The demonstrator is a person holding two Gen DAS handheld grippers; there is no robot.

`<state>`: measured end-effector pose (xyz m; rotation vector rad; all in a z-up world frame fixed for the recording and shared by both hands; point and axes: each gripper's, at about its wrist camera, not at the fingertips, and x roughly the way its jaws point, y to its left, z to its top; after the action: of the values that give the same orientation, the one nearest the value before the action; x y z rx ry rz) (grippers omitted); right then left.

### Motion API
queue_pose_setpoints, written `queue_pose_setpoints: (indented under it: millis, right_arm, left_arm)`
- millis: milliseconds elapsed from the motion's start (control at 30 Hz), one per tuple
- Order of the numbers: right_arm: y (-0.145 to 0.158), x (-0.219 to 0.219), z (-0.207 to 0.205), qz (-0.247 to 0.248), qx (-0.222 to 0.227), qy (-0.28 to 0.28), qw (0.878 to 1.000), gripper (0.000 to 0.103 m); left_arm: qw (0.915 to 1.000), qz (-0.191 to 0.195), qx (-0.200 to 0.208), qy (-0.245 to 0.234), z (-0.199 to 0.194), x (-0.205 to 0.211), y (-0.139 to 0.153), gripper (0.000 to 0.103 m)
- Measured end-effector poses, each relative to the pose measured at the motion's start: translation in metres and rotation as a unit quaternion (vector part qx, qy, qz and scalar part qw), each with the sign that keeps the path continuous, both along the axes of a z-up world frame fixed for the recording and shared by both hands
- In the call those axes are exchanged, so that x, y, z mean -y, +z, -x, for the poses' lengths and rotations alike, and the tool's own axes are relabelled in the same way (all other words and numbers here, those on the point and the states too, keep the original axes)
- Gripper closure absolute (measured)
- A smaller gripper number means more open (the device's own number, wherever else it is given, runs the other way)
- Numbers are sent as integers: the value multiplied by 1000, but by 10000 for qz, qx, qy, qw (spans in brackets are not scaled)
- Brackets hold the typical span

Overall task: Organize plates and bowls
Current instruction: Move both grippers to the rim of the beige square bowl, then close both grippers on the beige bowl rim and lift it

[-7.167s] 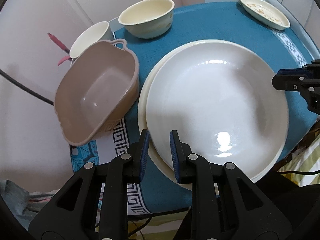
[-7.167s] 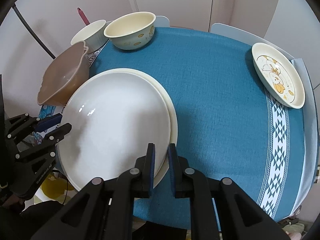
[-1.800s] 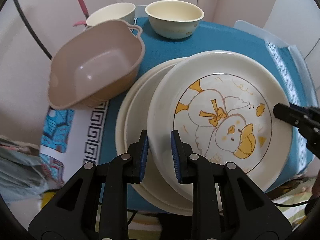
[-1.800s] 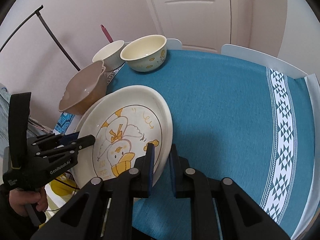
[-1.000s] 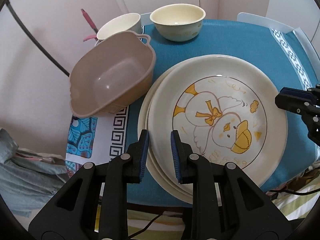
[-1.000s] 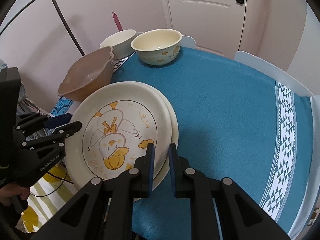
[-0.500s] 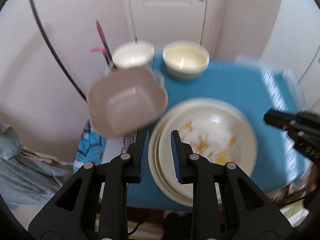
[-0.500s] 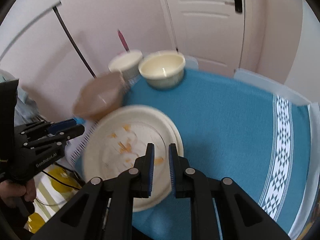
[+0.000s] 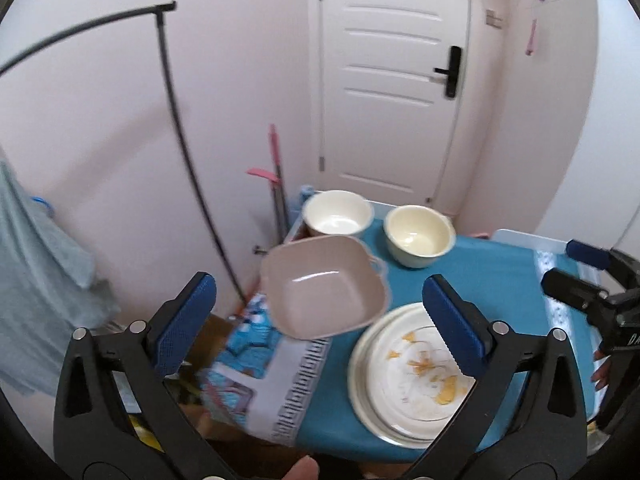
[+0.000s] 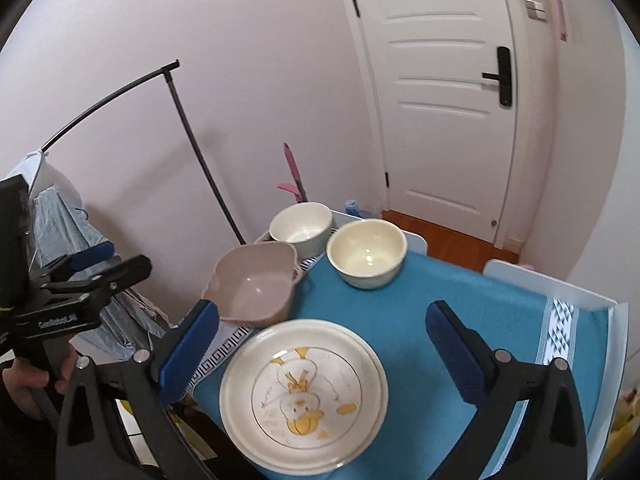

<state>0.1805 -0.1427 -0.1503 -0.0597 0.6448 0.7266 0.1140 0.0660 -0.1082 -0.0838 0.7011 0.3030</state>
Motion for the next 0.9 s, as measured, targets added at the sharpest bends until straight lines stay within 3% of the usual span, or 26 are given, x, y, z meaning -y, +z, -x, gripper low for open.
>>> queue_pose_setpoints:
  millis: [167,267,433,567,700,800,833,900]
  right_arm:
    - [2,-27,-11,32,-17,278,9996,0]
    - [-2,-47,-22,51,-154,387,9991,0]
    - [-19,-87,-48,697,-558,430,9951,0]
    - [-36,-110,-65,773,-805,399,9930,0]
    - [-69,-136,-91,1026,-1329,356,9852,0]
    - [-91,-152,-104,1202,-1589,405,9791,0]
    - [-99,-157,-107,1294,-1621,407,9774,0]
    - [-112,-166,-112,1338,-1759,486,9740,15]
  left_arm:
    - [9997,232,-107,48,-2,-26,-6,0]
    - [9982,424,-400,167,-9,-46,-22,0]
    - [9932,819,-781,276,-23,-78,-54,0]
    - [9836,1428,-1073,255,-39,-101,-88,0]
    - [9687,2107,-1281,298,-56,-119,-123,2]
    - [9588,2442,-1424,295,-68,-127,-149,14]
    - [9581,2495,-1358,372,-72,-128,-155,24]
    - [9542,2562,-1515,292,-81,-129,-169,34]
